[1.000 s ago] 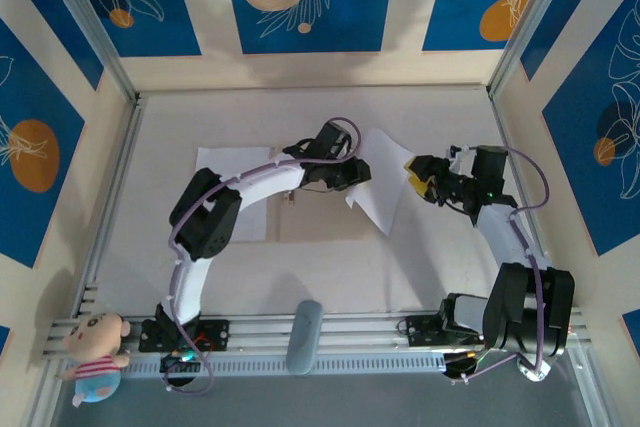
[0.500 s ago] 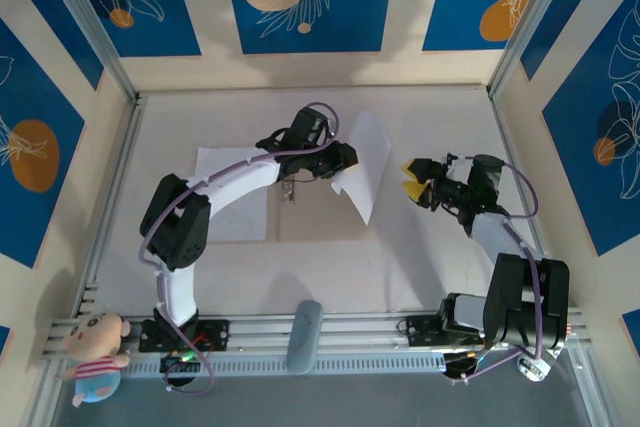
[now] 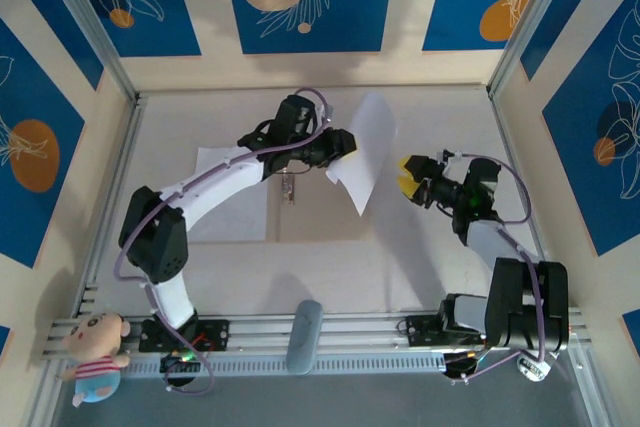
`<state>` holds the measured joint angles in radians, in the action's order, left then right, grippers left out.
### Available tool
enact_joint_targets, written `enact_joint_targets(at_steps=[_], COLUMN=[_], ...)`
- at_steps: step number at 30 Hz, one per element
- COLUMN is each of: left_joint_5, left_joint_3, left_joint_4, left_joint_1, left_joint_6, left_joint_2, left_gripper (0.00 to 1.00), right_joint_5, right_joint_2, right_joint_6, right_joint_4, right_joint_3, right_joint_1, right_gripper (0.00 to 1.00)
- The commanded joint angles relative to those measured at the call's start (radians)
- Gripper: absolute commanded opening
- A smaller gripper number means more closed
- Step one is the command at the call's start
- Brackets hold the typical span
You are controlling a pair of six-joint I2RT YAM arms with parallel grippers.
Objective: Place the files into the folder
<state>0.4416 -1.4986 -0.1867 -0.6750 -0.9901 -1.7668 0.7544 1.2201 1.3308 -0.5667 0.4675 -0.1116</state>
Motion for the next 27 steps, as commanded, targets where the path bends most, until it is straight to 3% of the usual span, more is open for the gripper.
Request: enact_joint_targets(at_steps=[1,9,19,27], left_joint_5=[0.044,0.079,0.087,0.100], left_joint_3=[-0.015,-0.055,-0.092,-0.020], left_joint_4=[0.028,0.029,0.047,0.086], left_joint_1=[0.005,-0.024,-0.082,-0.092], left_joint_6=[-0.019,-0.032,-0.035,-0.056], left_joint_2=[0.076,0.162,0.235,0.271], left_gripper=[0.34,0.34,0.34,0.34], right_joint_5=[-0.017,-0.052,-0.122,-0.114], right_joint_2=[-0.044,-0.142,-0.219,-0.221], right_joint_6=[0.036,0.042,0.018,0.081], right_joint_4=[-0.127,-0.239,-0.213,-0.434], right_joint_3=[-0.023,-0.023,0.026,0.020], right_joint_1=[0.013,0.060,0.126,0.159], right_gripper=[0.61,0.65,0.69,0.69])
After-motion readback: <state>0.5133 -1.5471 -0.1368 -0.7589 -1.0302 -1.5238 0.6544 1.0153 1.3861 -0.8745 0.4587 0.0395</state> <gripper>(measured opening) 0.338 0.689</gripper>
